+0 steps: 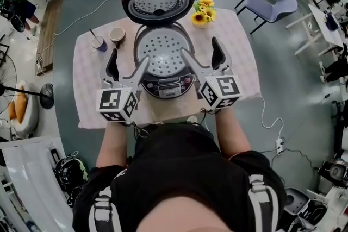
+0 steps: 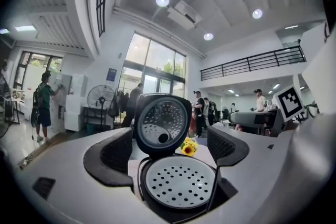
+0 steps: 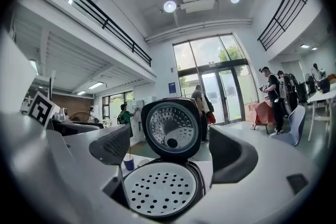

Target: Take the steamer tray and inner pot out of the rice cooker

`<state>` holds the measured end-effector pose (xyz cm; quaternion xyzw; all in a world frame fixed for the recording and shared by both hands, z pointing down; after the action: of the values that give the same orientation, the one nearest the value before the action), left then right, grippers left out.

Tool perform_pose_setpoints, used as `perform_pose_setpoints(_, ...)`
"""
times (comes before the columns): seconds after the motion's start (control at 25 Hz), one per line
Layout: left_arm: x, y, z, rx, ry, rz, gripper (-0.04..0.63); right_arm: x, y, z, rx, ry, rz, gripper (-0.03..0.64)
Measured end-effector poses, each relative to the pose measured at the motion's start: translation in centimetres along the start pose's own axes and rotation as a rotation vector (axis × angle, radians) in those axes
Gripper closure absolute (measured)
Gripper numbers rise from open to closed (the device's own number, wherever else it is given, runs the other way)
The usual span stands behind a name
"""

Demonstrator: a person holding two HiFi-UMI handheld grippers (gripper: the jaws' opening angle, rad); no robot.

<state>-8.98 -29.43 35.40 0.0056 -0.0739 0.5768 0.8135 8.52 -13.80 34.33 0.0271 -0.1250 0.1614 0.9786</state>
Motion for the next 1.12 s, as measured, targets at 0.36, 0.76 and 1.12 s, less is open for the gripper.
perform_pose_setpoints(0.36, -0.9, -0.6, 0.7, -0.059, 0.01, -0.034, 0.167, 0.9, -1.5, 0.8, -0.05, 0.014, 0.001, 0.143)
perform_pose_setpoints(0.76, -0.7, -2.8, 3.2, -0.24, -0.033, -0.016, 0.167, 3.1, -3.6, 3.6, -0.238, 0.079, 0.005, 0.143)
perform_pose_setpoints(1.12, -0.8, -4.7, 6.9, -0.455, -0.039, 0.019, 0.167, 4.9, -6.0, 7.2, -0.441, 0.163, 0.003, 0.144)
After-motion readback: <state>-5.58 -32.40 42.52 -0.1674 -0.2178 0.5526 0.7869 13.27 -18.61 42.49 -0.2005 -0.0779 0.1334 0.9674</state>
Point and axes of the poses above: the fingertips, and each gripper's own axes: y backward along the fingers, x to its right, z out of its underside, the point moved 5 cm from there along y, backward along the fingers, and after that the axes turned 10 degrees about -y, right-handed, at the moved point
